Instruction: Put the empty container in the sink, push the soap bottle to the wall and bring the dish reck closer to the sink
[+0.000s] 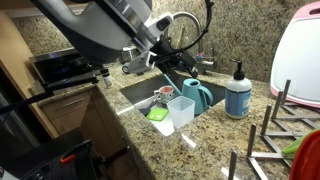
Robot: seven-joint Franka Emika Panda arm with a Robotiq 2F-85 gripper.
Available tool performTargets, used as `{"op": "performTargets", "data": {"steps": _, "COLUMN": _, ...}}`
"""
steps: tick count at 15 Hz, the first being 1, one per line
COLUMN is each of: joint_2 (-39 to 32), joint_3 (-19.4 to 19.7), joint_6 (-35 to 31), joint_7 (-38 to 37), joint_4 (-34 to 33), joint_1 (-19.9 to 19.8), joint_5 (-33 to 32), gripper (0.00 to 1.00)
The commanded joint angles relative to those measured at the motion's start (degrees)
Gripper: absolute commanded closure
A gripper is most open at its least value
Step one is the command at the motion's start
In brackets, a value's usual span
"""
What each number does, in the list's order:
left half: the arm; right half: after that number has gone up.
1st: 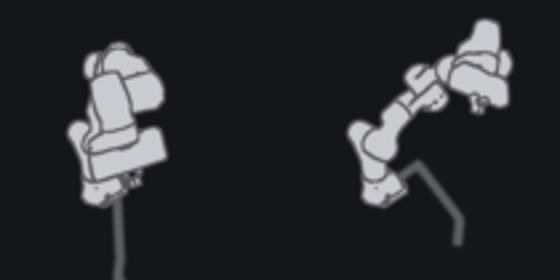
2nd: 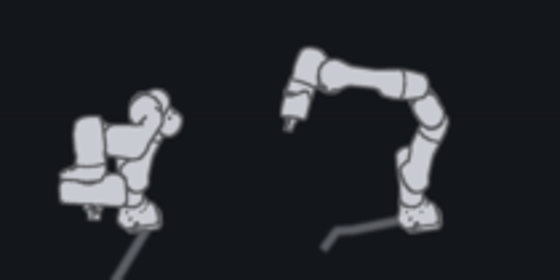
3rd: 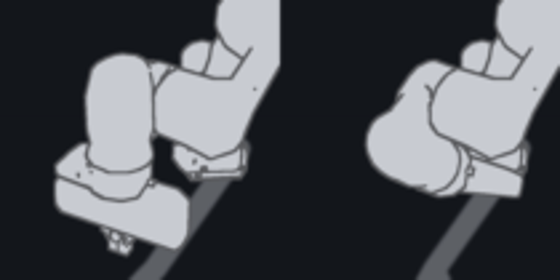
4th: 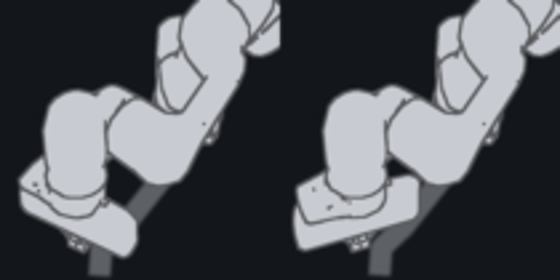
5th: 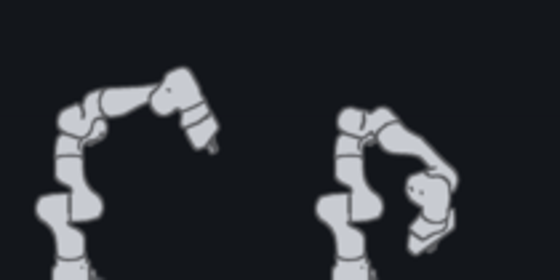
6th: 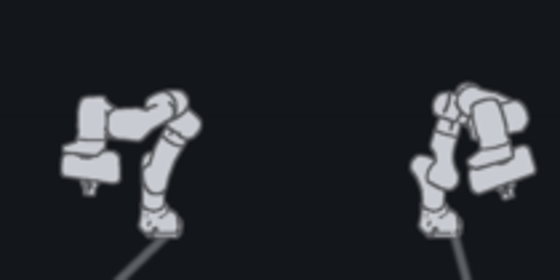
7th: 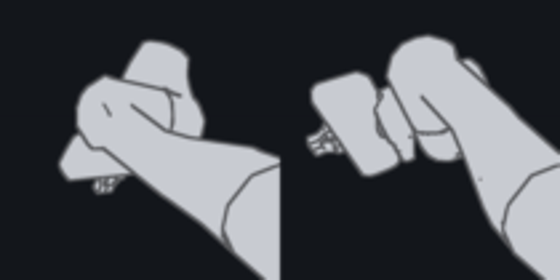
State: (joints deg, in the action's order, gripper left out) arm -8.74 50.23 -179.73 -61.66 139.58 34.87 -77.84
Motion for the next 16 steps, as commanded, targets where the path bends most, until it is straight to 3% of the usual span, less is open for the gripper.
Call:
{"op": "performTargets", "data": {"steps": 1, "joint_2": 1.2, "joint_3": 2.3, "joint_6": 0.8, "joint_7": -7.1, "joint_4": 0.0, "joint_1": 0.8, "joint_5": -4.9, "gripper": 0.00}}
{"op": "performTargets", "data": {"steps": 6, "joint_2": -0.4, "joint_3": 4.2, "joint_6": 0.8, "joint_7": -17.0, "joint_4": -2.6, "joint_1": 0.1, "joint_5": -8.4, "gripper": 0.00}}
{"op": "performTargets", "data": {"steps": 9, "joint_2": -3.6, "joint_3": 4.2, "joint_6": 0.6, "joint_7": -18.4, "joint_4": -3.9, "joint_1": -1.0, "joint_5": -5.9, "gripper": 0.00}}
{"op": "performTargets", "data": {"steps": 10, "joint_2": -5.1, "joint_3": 4.1, "joint_6": 0.5, "joint_7": -18.7, "joint_4": -4.4, "joint_1": -1.7, "joint_5": -4.7, "gripper": 0.05}}
{"op": "performTargets", "data": {"steps": 11, "joint_2": -6.5, "joint_3": 3.8, "joint_6": 0.2, "joint_7": -18.0, "joint_4": -4.4, "joint_1": -2.5, "joint_5": -3.1, "gripper": 0.28}}
{"op": "performTargets", "data": {"steps": 13, "joint_2": -8.6, "joint_3": 3.1, "joint_6": -0.3, "joint_7": -16.3, "joint_4": -4.1, "joint_1": -3.9, "joint_5": -0.1, "gripper": 0.32}}
{"op": "performTargets", "data": {"steps": 16, "joint_2": -11.3, "joint_3": 2.4, "joint_6": 0.1, "joint_7": -16.0, "joint_4": -4.8, "joint_1": -5.2, "joint_5": 2.9, "gripper": 0.56}}
